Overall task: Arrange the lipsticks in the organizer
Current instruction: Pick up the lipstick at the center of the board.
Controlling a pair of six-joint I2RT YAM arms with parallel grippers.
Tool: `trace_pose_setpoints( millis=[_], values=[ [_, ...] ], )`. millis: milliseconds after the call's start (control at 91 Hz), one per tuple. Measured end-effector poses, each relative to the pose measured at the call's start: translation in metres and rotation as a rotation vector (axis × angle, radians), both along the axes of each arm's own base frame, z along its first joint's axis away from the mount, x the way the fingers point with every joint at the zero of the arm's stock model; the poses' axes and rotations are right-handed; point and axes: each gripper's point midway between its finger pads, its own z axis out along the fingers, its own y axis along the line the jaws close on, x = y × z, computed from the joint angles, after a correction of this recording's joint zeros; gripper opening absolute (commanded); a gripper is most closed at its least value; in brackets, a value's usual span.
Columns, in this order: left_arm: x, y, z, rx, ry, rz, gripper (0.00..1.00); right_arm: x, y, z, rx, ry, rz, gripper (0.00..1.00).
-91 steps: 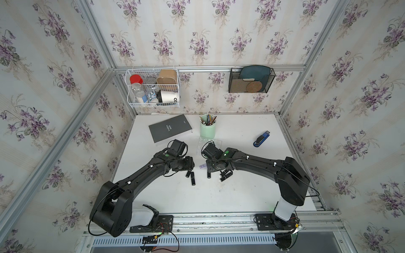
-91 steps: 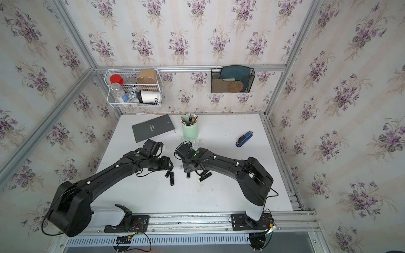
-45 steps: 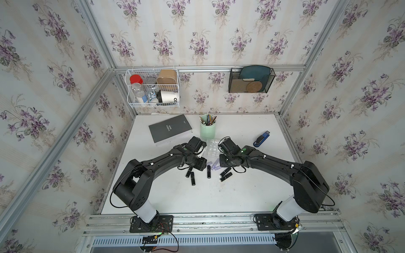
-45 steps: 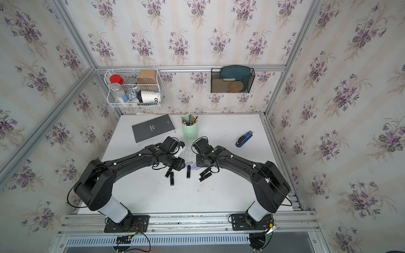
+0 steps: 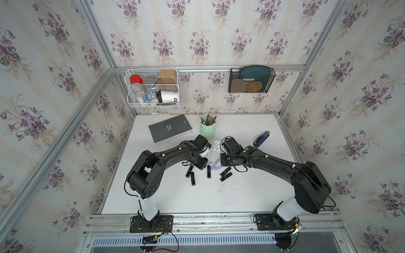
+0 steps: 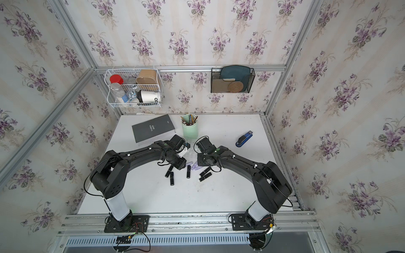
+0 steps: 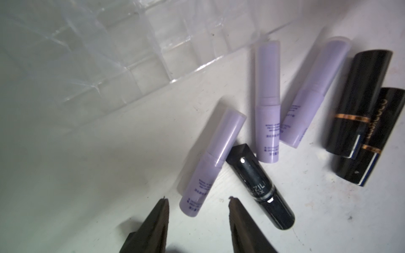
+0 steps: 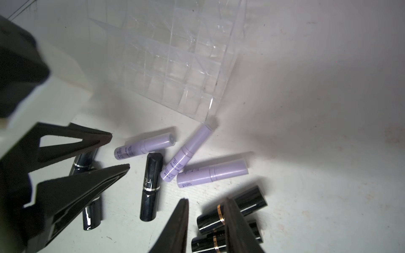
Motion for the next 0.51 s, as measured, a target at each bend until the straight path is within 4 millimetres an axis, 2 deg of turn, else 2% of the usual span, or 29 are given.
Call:
trace_pose_setpoints(
  millis=[231, 506],
  values=[
    [-0.006, -0.003, -0.009, 0.023, 0.017, -0.044, 0.45, -0.001, 0.001, -0.002, 0.013, 0.01, 0.006, 0.33],
    [0.002, -0.002, -0.017, 0.066, 0.0, -0.06, 0.39, -0.001, 0.004, -0.001, 0.031, 0.014, 0.013, 0.33]
  ],
)
